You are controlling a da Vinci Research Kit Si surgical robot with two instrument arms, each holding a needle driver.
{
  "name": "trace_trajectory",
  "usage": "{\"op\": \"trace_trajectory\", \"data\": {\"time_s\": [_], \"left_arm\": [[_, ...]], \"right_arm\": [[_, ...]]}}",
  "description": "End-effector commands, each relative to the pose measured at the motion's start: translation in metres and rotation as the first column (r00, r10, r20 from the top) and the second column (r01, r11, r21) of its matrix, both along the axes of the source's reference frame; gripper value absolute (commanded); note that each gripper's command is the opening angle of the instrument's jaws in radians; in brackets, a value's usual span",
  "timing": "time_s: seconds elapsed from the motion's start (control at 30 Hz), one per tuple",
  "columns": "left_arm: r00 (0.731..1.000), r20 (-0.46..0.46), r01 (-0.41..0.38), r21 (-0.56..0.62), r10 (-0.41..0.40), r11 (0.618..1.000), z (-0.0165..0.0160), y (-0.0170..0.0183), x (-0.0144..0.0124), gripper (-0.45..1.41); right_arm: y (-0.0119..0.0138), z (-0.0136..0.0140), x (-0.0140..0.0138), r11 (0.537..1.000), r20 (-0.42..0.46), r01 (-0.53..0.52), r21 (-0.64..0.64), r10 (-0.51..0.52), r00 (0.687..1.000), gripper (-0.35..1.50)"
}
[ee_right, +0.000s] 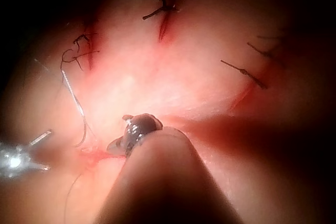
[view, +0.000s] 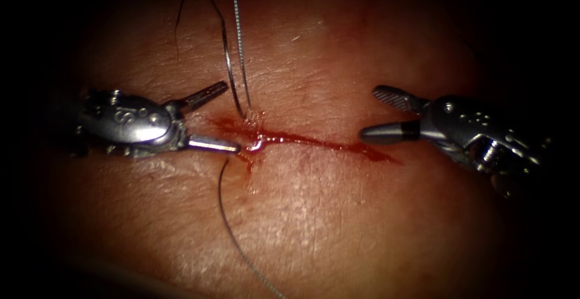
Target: Wound Closure
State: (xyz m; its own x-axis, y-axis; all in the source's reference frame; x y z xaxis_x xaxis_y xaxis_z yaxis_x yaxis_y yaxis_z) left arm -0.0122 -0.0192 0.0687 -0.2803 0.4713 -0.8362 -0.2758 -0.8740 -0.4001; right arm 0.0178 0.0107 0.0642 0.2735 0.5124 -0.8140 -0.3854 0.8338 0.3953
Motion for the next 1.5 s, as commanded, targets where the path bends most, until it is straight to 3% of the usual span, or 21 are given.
{"op": "trace_trajectory", "data": {"time_s": [0.03, 0.1, 0.2, 0.27, 0.37, 0.43, 0.57, 0.77, 0.93, 1.07, 1.3, 1.33, 1.37, 1.4, 1.43, 1.5], "left_arm": [[1.000, 0.000, -0.004, 0.001, 0.004, 1.000, 0.0007, -0.0010, -0.0002, 0.94], [1.000, 0.007, -0.011, 0.000, 0.011, 1.000, 0.0009, -0.0009, -0.0003, 0.93], [1.000, 0.012, -0.018, -0.003, 0.018, 1.000, 0.0014, -0.0005, 0.0000, 0.52], [0.999, -0.003, -0.035, -0.006, 0.035, 0.999, 0.0026, -0.0005, -0.0001, 0.02], [0.998, -0.029, -0.054, -0.009, 0.054, 0.999, 0.0044, -0.0008, -0.0005, -0.12], [0.998, -0.034, -0.056, -0.017, 0.056, 0.998, 0.0060, -0.0010, -0.0006, -0.07], [0.998, -0.045, -0.045, -0.003, 0.045, 0.999, 0.0067, -0.0002, 0.0004, 0.32], [0.998, -0.049, -0.037, 0.006, 0.037, 0.999, 0.0053, -0.0006, 0.0003, 0.30], [0.998, -0.054, -0.029, 0.005, 0.029, 1.000, 0.0056, -0.0002, -0.0004, 0.39], [0.996, -0.084, -0.004, -0.003, 0.004, 1.000, 0.0059, 0.0002, -0.0001, 0.59], [0.994, -0.108, 0.002, -0.001, -0.002, 1.000, 0.0067, 0.0001, -0.0023, 0.61], [0.994, -0.108, 0.006, 0.003, -0.006, 1.000, 0.0067, 0.0001, -0.0024, 0.56], [0.995, -0.104, 0.003, 0.005, -0.002, 1.000, 0.0068, 0.0002, -0.0025, 0.37], [0.995, -0.098, -0.018, 0.009, 0.019, 1.000, 0.0067, 0.0004, -0.0025, -0.12], [0.994, -0.101, -0.036, 0.020, 0.038, 0.999, 0.0066, 0.0005, -0.0023, -0.45], [0.990, -0.120, -0.072, 0.025, 0.074, 0.997, 0.0061, 0.0009, -0.0018, -0.45]], "right_arm": [[-0.0002, 0.0008, 0.0007, 1.000, -0.002, 0.001, 0.001, -0.001, 1.000, 1.25], [-0.0003, 0.0009, 0.0007, 1.000, -0.003, -0.001, 0.005, 0.001, 1.000, 1.25], [-0.0004, 0.0010, 0.0007, 1.000, -0.003, -0.001, 0.004, 0.001, 1.000, 1.25], [-0.0005, 0.0009, 0.0007, 1.000, -0.005, -0.004, 0.009, 0.004, 1.000, 1.25], [-0.0006, 0.0008, 0.0008, 1.000, -0.005, -0.003, 0.009, 0.003, 1.000, 1.25], [-0.0006, 0.0008, 0.0008, 1.000, -0.006, -0.003, 0.009, 0.003, 1.000, 1.25], [-0.0007, 0.0007, 0.0009, 1.000, -0.007, -0.005, 0.014, 0.005, 1.000, 1.25], [-0.0007, 0.0007, 0.0009, 1.000, -0.007, -0.005, 0.014, 0.005, 1.000, 1.25], [-0.0008, 0.0009, 0.0010, 1.000, -0.007, -0.005, 0.012, 0.005, 1.000, 1.25], [-0.0011, 0.0013, 0.0012, 1.000, -0.014, -0.005, 0.013, 0.005, 1.000, 1.25], [-0.0012, 0.0014, 0.0015, 1.000, -0.014, -0.002, 0.013, 0.002, 1.000, 1.25], [-0.0012, 0.0014, 0.0015, 1.000, -0.014, -0.002, 0.013, 0.002, 1.000, 1.25], [-0.0012, 0.0014, 0.0015, 1.000, -0.014, -0.002, 0.013, 0.002, 1.000, 1.25], [-0.0012, 0.0014, 0.0015, 1.000, -0.014, -0.002, 0.012, 0.002, 1.000, 1.25], [-0.0013, 0.0014, 0.0015, 1.000, -0.014, -0.002, 0.012, 0.002, 1.000, 1.25], [-0.0013, 0.0015, 0.0015, 1.000, -0.015, -0.004, 0.017, 0.004, 1.000, 1.25]]}}
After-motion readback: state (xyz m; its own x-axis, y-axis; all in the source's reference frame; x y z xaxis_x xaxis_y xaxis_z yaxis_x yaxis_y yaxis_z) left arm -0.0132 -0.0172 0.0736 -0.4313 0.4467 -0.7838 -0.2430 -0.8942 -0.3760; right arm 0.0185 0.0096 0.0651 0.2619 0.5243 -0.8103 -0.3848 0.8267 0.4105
